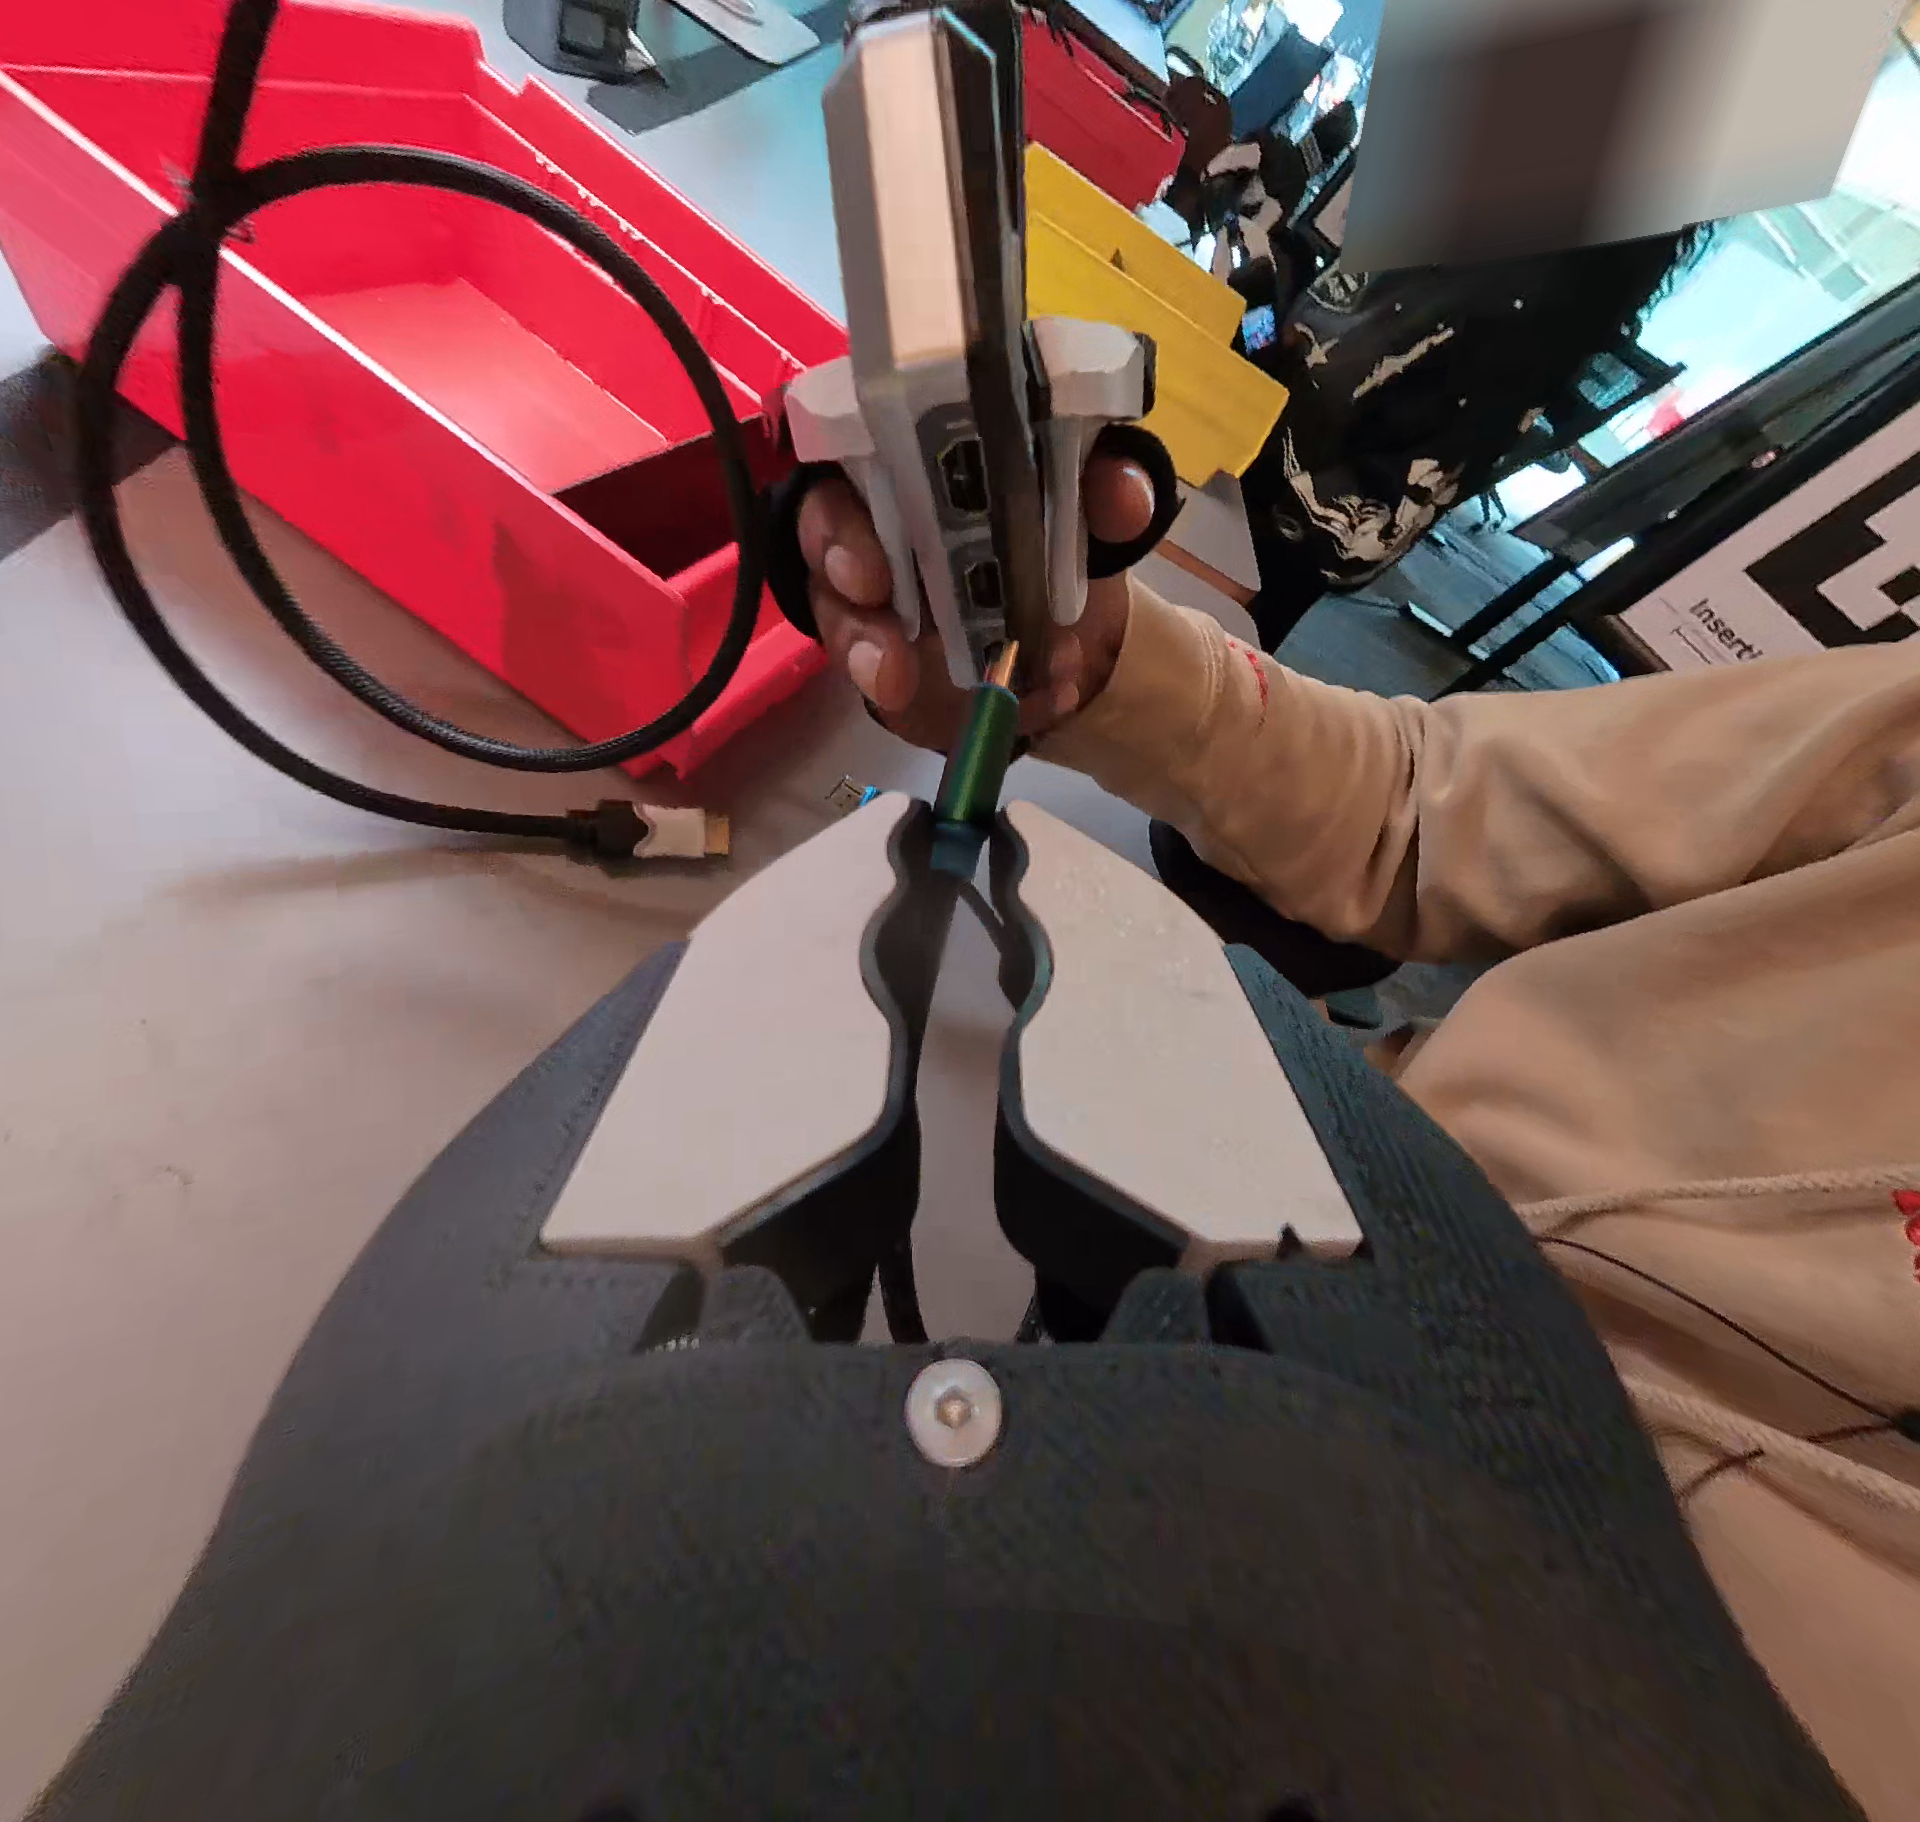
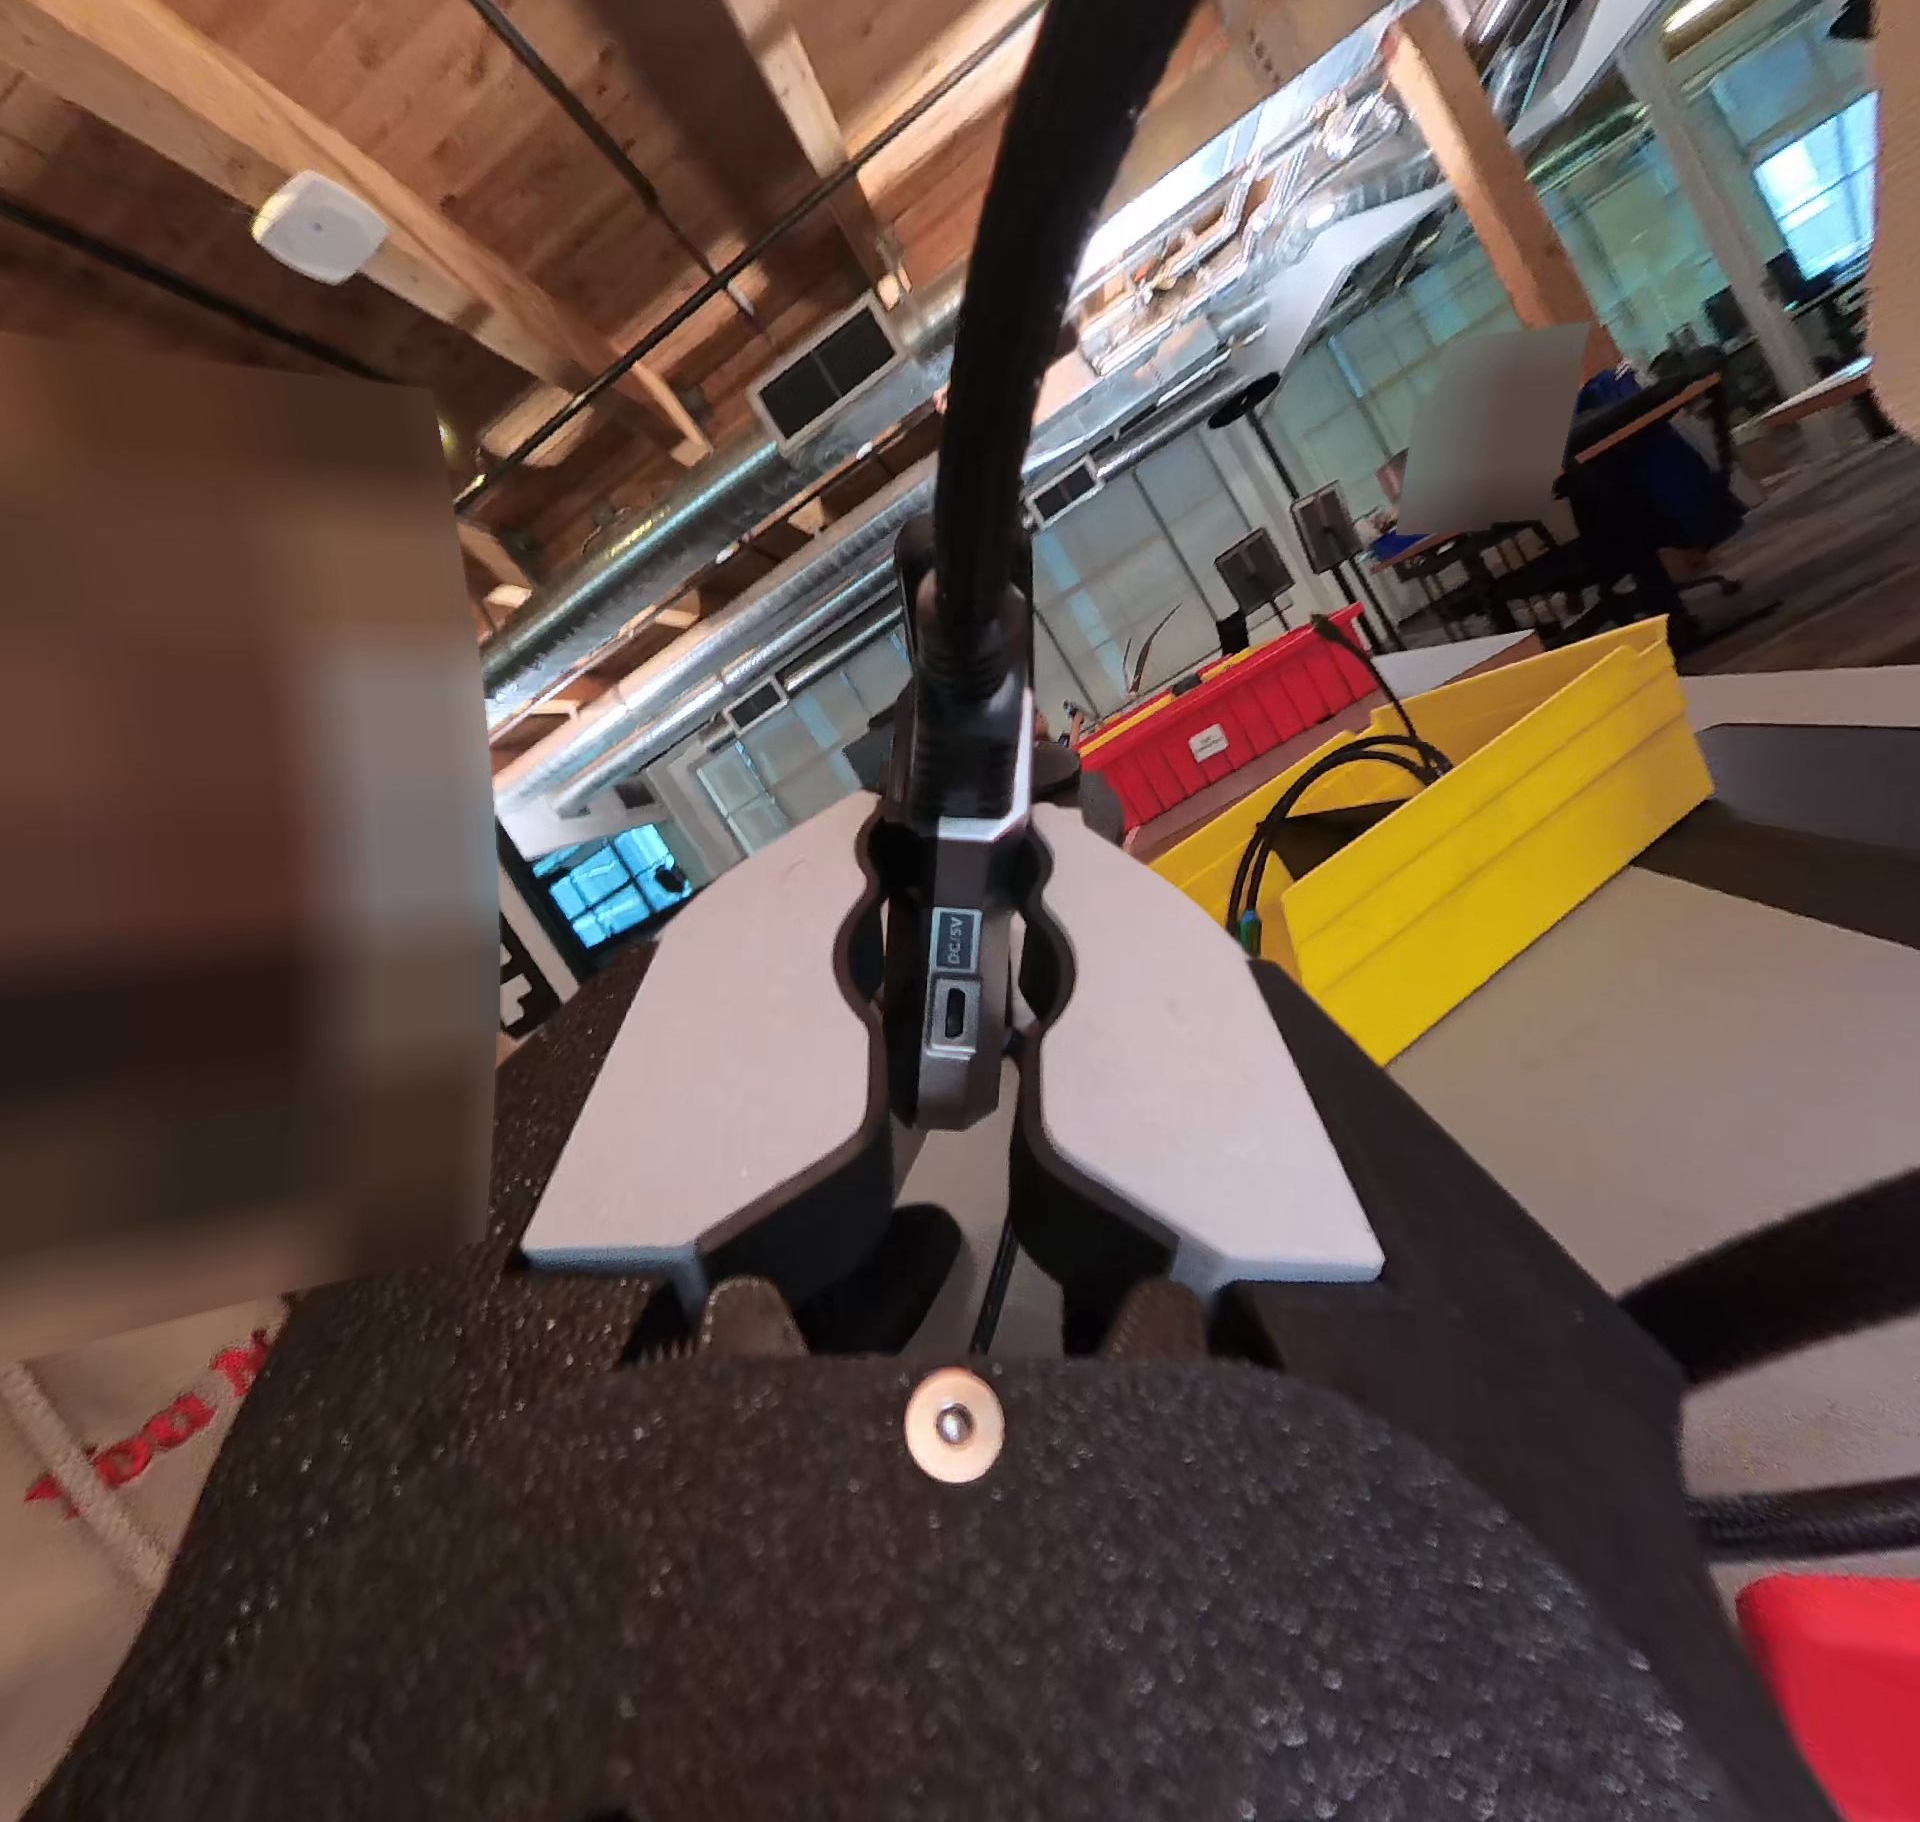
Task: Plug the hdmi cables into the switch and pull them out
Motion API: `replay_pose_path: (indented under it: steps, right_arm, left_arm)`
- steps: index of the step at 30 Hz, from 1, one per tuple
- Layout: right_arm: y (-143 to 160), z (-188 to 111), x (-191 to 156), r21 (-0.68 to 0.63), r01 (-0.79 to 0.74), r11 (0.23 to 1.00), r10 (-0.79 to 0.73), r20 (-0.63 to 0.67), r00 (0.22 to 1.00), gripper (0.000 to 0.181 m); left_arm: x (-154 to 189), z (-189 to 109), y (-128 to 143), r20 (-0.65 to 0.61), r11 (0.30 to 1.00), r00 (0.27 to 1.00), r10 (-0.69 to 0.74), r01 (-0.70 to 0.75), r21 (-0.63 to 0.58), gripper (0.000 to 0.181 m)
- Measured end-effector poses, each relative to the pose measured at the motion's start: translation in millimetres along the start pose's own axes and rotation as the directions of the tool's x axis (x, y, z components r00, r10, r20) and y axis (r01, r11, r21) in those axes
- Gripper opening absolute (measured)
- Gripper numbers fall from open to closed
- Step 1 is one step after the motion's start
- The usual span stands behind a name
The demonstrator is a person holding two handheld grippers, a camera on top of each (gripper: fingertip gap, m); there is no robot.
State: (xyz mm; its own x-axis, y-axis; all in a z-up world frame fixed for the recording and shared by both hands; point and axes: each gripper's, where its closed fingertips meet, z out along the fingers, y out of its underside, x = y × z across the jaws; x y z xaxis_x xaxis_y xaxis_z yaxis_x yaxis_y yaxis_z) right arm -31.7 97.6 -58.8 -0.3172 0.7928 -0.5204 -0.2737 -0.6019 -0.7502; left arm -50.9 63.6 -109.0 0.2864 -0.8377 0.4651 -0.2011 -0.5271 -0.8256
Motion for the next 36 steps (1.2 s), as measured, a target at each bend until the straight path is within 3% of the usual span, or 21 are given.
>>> replay_pose_path:
  steps: [5, 12, 18, 22, 30, 33, 36]
  right_arm:
    - [1.8, 3.5, 5.1, -0.038, 0.127, 0.991, -0.130, -0.102, 0.986, 0.022]
    - [2.6, 8.0, 1.1, -0.003, 0.152, 0.988, -0.151, -0.088, 0.985, 0.022]
    - [-0.8, 9.5, -7.1, 0.027, 0.222, 0.975, -0.219, -0.075, 0.973, 0.022]
    - [0.9, 8.9, -3.7, 0.015, 0.161, 0.987, -0.159, -0.070, 0.985, 0.022]
    - [-7.2, 4.6, 6.2, 0.110, 0.031, 0.994, -0.022, -0.079, 0.997, 0.023]
    - [-4.7, 3.9, 11.7, 0.042, 0.069, 0.997, -0.063, -0.132, 0.989, 0.023]
    - [2.8, 5.0, 8.3, -0.115, 0.141, 0.983, -0.159, -0.167, 0.973, 0.022]
  left_arm:
    - [-8.8, -2.1, 4.0, 0.071, 0.999, 0.997, 0.008, -0.006, -0.032, 0.011]
    - [-10.8, -2.0, 6.7, 0.071, 0.998, 0.997, -0.039, 0.042, -0.041, 0.011]
    - [2.8, -2.6, 0.1, -0.095, 0.990, 0.986, -0.138, 0.140, 0.019, 0.011]
    - [2.8, -0.1, 0.8, -0.118, 0.989, 0.983, -0.142, 0.146, 0.025, 0.011]
    - [2.6, 8.4, -7.9, -0.190, 0.982, 0.976, -0.107, 0.134, 0.133, 0.011]
    - [-4.8, 12.3, -3.7, -0.186, 0.983, 0.976, -0.112, 0.136, 0.125, 0.011]
    - [-4.5, 3.1, -2.1, -0.222, 0.984, 0.970, -0.096, 0.126, 0.125, 0.011]
